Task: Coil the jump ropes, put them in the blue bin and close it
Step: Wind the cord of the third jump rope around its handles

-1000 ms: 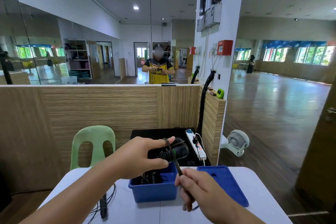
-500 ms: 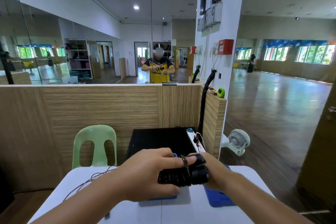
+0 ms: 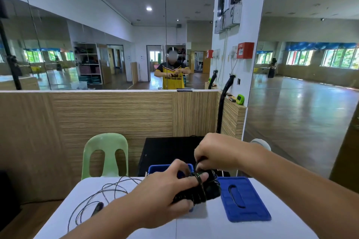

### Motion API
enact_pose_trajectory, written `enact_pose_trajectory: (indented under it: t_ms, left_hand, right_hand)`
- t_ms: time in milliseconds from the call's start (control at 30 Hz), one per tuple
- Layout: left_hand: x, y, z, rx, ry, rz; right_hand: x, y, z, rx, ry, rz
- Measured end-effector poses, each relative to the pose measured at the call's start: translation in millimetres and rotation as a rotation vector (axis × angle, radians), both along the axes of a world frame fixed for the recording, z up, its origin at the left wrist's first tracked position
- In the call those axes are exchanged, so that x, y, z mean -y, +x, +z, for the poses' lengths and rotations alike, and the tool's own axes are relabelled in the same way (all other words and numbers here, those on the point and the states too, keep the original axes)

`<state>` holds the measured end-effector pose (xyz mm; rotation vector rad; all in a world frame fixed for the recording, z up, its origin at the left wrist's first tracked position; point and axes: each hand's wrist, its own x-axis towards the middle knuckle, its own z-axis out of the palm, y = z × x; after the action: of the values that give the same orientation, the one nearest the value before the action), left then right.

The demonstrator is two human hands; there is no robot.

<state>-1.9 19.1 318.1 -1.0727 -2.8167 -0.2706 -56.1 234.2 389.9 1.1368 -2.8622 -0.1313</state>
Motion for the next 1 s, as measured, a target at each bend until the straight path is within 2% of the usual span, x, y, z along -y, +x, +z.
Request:
enact_pose_trajectory:
  t_ms: [167,400,633,733,800,1000]
  left_hand:
    - [-6,7,-4,0.023,0.007,0.015]
    - [-13,-3,-9,0.076,0.08,-0.014]
    - [0,-6,-14,0.151,0.301,0.032]
    - [0,-4,-14,0.179,0.384,0.048]
    - [1,-3,-15,0.187,0.421,0.054]
    - [-4,5,-14,0.237,0.59,0.07]
  right_hand:
    - [-4,6,-6,0.039,-0.078,-0.042]
    - [6,20,-2,0.013,-0.137,0.008]
    - [-9,36,-15,0.148,-0.735,-0.024]
    - [-13,41,-26,0.284,-0.895,-0.087]
    - [-18,41,-34,0.243,-0.912,-0.102]
    - [-22,42,-60,-0.056,-0.903,-0.023]
